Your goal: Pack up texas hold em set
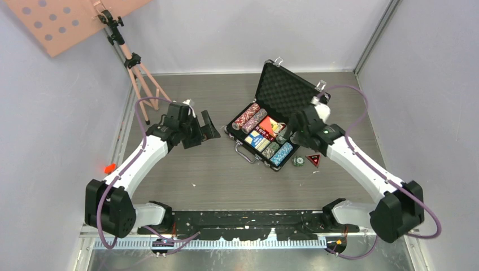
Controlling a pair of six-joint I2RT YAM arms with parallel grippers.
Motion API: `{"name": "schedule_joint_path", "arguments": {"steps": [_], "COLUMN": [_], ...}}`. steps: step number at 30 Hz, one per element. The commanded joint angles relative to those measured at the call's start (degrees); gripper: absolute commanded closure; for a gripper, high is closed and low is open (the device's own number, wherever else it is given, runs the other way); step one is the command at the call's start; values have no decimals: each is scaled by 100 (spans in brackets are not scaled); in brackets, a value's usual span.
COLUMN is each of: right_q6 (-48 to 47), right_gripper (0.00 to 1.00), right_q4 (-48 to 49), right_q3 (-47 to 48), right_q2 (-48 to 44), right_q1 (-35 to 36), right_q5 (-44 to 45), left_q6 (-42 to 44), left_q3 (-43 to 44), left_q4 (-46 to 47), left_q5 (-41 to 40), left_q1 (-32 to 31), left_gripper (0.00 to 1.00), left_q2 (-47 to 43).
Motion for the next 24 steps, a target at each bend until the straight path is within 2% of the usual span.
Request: {"name": "schedule_joint_path", "arguments": {"steps": [1, 3, 10, 18, 24], "right_q6": [398, 579, 1397, 1901, 2237], "right_gripper": [1, 0, 0, 2, 5], "right_q4": [-708, -812, -1018, -858, -262], "right_q3": [-664, -829, -973, -1049, -1240], "right_q2": [-725, -827, -345, 293, 686], "right_q1": [-744, -971, -1447, -1612, -1675], "right_q5": [413, 488, 680, 706, 480], "left_q6": [190, 190, 271, 350, 377], "left_q3": [95, 14, -306, -237, -216], "left_q4": [87, 236, 776, 580, 499], "left_q5": [-468, -471, -56, 97, 47], "left_q1": [-26, -27, 9, 92, 101], "left_gripper": [0, 0, 0, 0, 0], "left_q2": [-80, -182, -345, -51, -38]}}
